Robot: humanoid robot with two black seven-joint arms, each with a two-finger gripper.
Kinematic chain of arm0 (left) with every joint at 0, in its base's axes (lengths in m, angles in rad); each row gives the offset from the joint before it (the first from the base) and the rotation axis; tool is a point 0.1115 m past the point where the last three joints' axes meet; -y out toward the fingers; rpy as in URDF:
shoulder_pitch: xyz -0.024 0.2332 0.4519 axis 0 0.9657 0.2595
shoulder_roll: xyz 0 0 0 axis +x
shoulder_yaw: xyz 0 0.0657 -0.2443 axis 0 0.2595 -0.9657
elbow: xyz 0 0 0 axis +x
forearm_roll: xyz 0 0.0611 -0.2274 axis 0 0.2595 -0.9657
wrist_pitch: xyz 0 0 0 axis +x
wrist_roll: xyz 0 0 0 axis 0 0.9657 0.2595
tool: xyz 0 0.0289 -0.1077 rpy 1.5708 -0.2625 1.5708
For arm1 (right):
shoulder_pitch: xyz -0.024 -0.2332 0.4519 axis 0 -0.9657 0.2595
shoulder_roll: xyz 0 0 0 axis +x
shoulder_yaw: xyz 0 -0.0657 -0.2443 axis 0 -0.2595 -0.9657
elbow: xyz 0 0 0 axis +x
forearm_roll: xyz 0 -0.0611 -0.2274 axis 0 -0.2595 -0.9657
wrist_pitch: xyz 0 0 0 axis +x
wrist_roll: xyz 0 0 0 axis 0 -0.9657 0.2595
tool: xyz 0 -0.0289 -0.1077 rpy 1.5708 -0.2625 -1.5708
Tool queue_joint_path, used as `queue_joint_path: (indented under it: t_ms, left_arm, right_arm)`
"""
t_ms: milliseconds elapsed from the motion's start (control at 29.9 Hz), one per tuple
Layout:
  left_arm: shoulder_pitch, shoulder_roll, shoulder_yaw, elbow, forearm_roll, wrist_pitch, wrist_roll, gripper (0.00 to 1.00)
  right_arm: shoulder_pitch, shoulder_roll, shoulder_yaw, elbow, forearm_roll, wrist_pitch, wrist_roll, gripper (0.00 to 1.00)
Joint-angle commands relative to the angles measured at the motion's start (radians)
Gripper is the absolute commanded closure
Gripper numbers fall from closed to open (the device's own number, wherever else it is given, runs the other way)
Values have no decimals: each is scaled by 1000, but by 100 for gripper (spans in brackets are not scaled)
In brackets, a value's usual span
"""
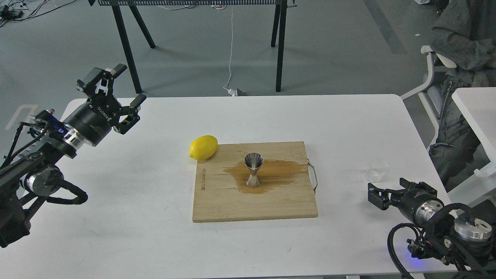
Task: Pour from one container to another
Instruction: 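Move the right gripper down to the small clear glass cup and grasp it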
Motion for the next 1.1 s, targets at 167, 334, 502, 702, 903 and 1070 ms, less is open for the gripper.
queue_joint_path:
  t_ms: [167,334,502,702,903,1070]
  left_arm:
    - [8,-1,0,1,1,0,0,5]
    - [8,-1,0,1,1,0,0,5]
    - [9,-1,0,3,1,0,0,4]
    - [11,0,0,3,1,0,0,4]
    - [15,0,0,3,1,0,0,4]
    - [17,0,0,3,1,0,0,4]
  right_arm:
    - [42,6,0,-49,-7,0,0,2]
    - [58,12,-2,-77,-9,3,0,2]
    - [71,38,-2,-98,-32,6,0,2]
    - [114,58,-9,-153,-50,11,-3,2]
    - [163,63,-16,-202,-50,11,-2,2]
    - [183,74,-19,-227,-64,12,-3,4]
